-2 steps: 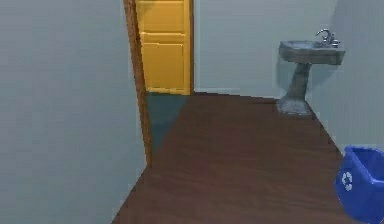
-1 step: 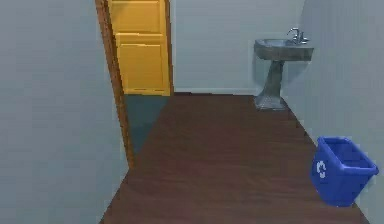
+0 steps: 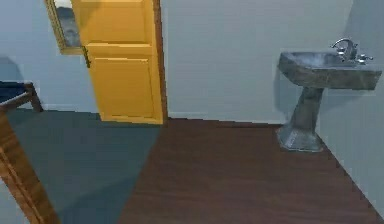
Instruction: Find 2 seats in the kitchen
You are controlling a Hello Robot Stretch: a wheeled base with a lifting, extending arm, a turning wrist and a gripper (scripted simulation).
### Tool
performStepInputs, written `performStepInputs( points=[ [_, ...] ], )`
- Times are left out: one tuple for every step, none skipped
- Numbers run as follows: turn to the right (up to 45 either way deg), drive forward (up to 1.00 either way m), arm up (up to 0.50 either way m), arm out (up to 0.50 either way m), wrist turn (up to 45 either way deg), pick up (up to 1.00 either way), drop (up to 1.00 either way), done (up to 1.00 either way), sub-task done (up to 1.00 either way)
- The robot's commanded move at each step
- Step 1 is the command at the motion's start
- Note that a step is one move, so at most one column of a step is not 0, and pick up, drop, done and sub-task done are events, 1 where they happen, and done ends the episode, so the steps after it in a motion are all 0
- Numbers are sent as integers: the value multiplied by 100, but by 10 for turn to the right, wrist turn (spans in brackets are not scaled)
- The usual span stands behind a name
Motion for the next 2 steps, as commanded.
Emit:
performStepInputs(
  points=[
    [30, 0, 0, 0, 0, 0, 0, 0, 0],
    [0, 65, 0, 0, 0, 0, 0, 0, 0]
  ],
)
